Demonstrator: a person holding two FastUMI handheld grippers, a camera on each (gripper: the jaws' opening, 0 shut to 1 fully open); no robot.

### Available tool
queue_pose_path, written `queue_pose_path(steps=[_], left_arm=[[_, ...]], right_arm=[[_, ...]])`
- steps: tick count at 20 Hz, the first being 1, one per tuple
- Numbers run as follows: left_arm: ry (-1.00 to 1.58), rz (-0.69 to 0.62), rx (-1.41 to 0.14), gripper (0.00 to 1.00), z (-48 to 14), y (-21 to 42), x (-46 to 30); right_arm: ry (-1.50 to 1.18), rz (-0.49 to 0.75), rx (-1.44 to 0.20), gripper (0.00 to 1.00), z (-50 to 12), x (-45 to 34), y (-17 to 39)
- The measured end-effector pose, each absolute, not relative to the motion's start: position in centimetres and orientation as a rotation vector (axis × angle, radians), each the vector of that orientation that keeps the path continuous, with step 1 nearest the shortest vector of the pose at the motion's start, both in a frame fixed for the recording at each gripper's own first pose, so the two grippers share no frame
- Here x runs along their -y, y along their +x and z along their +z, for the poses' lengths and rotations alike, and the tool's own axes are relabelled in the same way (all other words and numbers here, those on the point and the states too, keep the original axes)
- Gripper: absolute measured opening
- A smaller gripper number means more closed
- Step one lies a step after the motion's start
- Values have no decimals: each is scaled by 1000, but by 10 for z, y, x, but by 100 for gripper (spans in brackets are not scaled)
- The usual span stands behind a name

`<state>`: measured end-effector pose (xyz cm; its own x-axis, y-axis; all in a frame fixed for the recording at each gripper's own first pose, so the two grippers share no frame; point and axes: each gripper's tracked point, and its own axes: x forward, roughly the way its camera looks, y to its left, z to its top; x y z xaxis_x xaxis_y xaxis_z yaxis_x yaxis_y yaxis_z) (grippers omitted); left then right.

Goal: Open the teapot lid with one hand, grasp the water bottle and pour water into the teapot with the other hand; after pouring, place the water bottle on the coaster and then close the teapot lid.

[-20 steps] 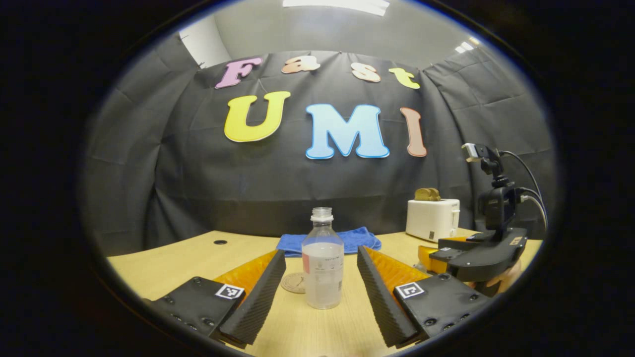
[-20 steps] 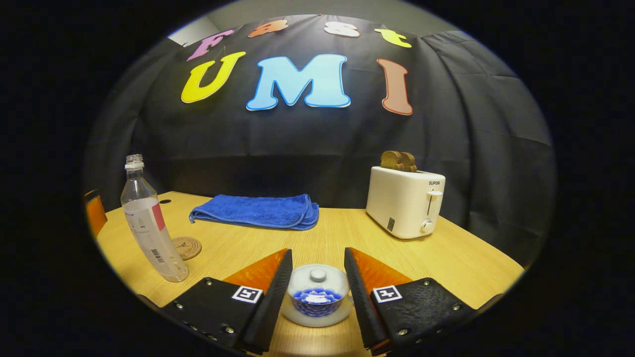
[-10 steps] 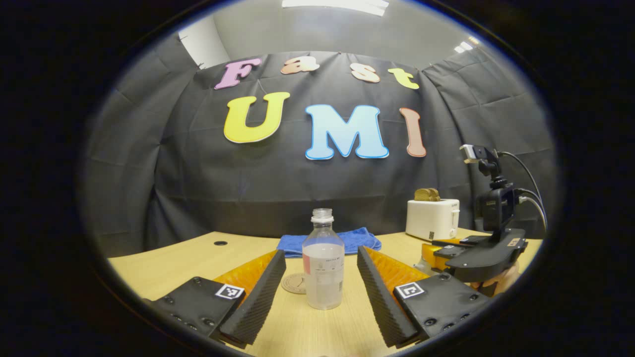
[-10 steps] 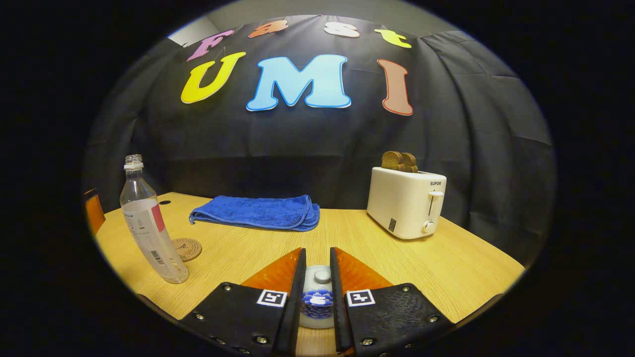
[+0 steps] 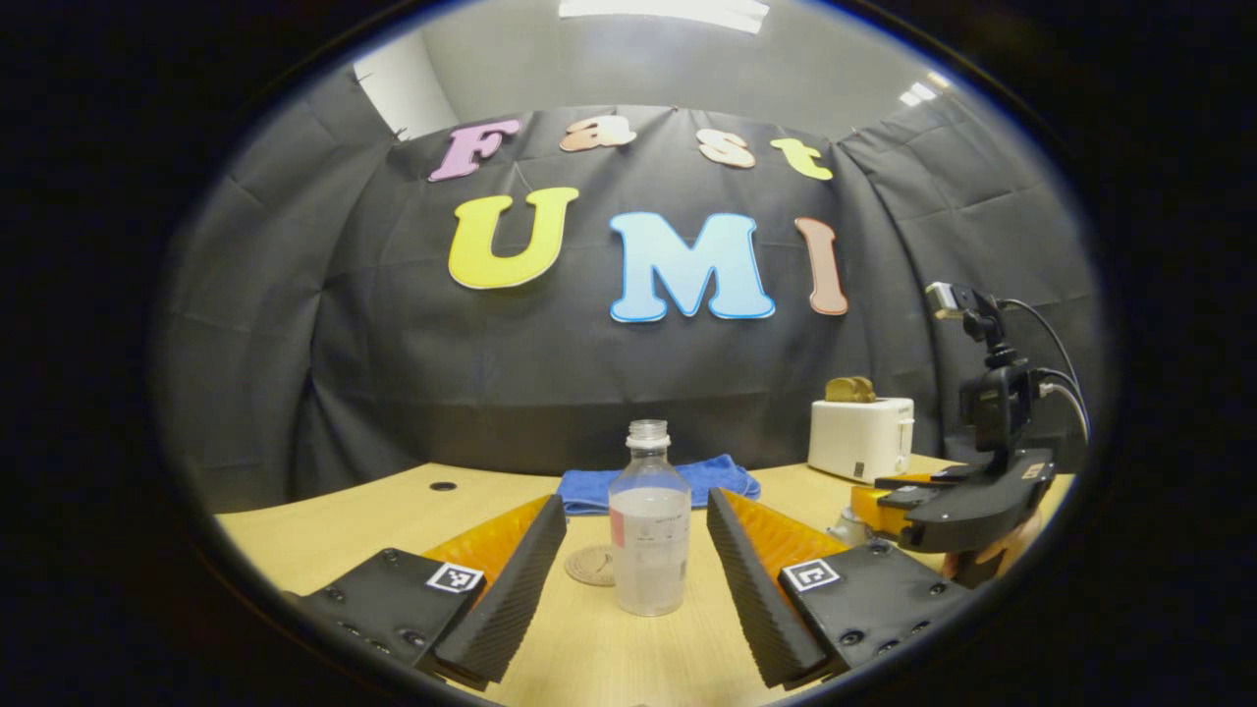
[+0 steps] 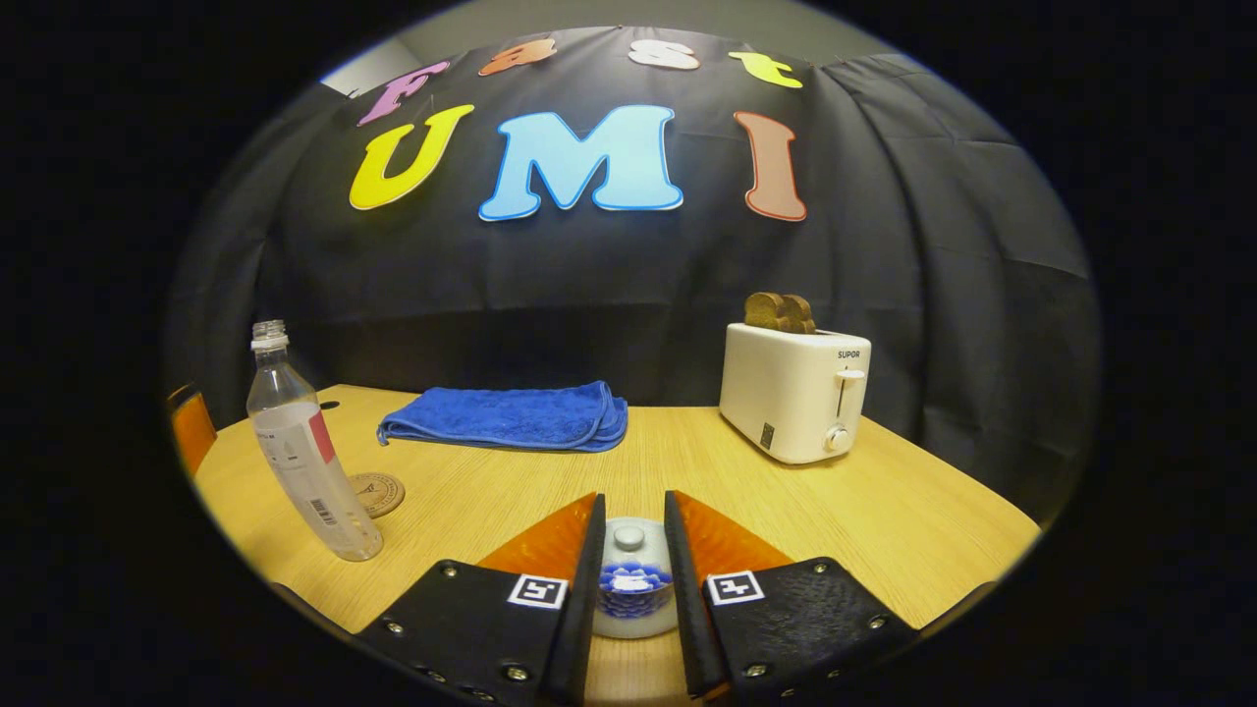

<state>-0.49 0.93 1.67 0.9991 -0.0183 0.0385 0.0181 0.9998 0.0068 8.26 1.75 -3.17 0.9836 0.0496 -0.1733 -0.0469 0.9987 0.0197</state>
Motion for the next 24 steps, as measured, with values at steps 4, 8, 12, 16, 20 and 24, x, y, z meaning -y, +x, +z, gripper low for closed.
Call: queue_pose_path(steps=[4,8,12,16,20,24], left_arm=[[14,-21,44,98,19,-7,-8],[17,-18,59,98,24,-9,-10],[17,-22,39,98,17,-7,-8],[19,-22,30,98,15,-6,-7],[32,-29,22,98,12,-4,-3],[41,-41,12,98,7,-1,4]], right_arm=[[-19,26,-165,11,-30,-18,83],[-57,42,-153,11,-34,-20,91],[-67,33,-136,1,-32,-20,93],[-54,42,-109,1,-24,-20,91],[-57,51,-82,1,-16,-21,89],[-51,68,-49,1,1,-22,77]])
